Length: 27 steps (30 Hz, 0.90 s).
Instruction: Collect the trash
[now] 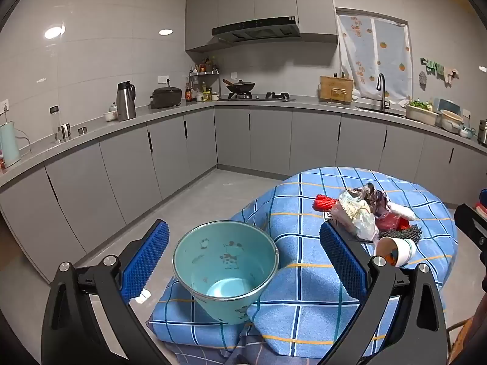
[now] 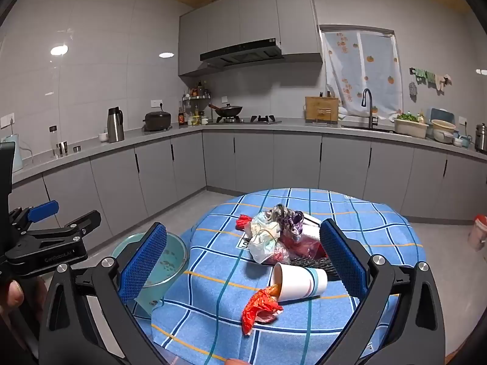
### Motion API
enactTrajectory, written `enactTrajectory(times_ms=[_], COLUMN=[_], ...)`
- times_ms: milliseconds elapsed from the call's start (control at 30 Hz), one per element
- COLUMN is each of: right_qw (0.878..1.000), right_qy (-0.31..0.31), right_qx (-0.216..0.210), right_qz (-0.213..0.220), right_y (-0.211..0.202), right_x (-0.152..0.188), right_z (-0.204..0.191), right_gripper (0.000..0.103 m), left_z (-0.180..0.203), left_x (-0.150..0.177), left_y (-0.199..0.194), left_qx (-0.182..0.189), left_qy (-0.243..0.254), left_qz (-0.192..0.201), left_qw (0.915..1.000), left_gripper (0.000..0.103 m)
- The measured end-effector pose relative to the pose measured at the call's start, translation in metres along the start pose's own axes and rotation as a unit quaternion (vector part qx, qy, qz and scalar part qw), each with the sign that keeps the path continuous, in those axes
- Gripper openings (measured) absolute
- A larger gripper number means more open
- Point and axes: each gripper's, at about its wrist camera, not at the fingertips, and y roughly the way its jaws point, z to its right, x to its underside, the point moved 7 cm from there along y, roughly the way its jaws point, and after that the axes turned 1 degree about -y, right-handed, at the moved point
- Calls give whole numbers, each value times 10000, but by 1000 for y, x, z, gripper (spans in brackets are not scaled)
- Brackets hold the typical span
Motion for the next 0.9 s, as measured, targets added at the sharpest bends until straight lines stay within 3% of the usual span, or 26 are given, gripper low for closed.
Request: enactTrajectory(times_ms=[900], right_qw=[10000], right_qy=[21], right_qx=[15], right_qz=[1], right_y=[1], right_x=[0], right_z=[3], right_gripper=[99], left_z=[-2], left_x=[1], left_y=[0], left_qx=[-11], left_qy=[13], left_qz=[13], left_qw=[10000], left_gripper=[98])
